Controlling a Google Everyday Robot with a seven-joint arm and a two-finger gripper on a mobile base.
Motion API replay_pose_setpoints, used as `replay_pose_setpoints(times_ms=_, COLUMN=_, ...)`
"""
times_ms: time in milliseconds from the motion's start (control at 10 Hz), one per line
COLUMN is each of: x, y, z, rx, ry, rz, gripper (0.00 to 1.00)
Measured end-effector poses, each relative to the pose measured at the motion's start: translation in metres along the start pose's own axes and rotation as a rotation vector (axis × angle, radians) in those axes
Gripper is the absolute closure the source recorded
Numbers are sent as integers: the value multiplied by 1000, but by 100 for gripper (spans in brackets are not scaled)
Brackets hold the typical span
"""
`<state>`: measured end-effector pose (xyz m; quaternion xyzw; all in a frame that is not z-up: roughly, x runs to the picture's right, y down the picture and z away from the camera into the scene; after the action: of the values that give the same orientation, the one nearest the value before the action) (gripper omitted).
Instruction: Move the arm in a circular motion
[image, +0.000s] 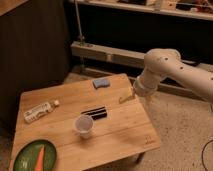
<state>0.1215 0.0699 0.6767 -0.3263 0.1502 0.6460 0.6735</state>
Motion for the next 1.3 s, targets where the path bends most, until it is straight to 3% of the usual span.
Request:
replay_pose_setpoints(times_ms=100, x=6, y=28, z=8, rx=28, ry=20, rz=-47, gripper=20)
replay_pose_setpoints(times_ms=300, x=2, y=71, z=19, rx=49, ry=39, rz=-112, gripper=20)
replay_pose_setpoints(times_ms=400, x=-5, y=110, z=27, rx=66, ry=59, rz=-171, gripper=20)
replay_pose_setpoints(times_ms=600, x=-18, y=152, z=34, rx=89, ry=80, rz=-233, gripper=20)
replay_pose_setpoints(times_ms=800, x=-44, y=206, z=40, rx=119, ry=96, rz=-304, gripper=20)
replay_pose_setpoints(times_ms=1100, x=-98, y=241, z=42, rx=134, ry=91, rz=-295, gripper=20)
replay_pose_setpoints(times_ms=1300, x=-137, y=235, z=45, rx=119, ry=87, rz=-247, gripper=20)
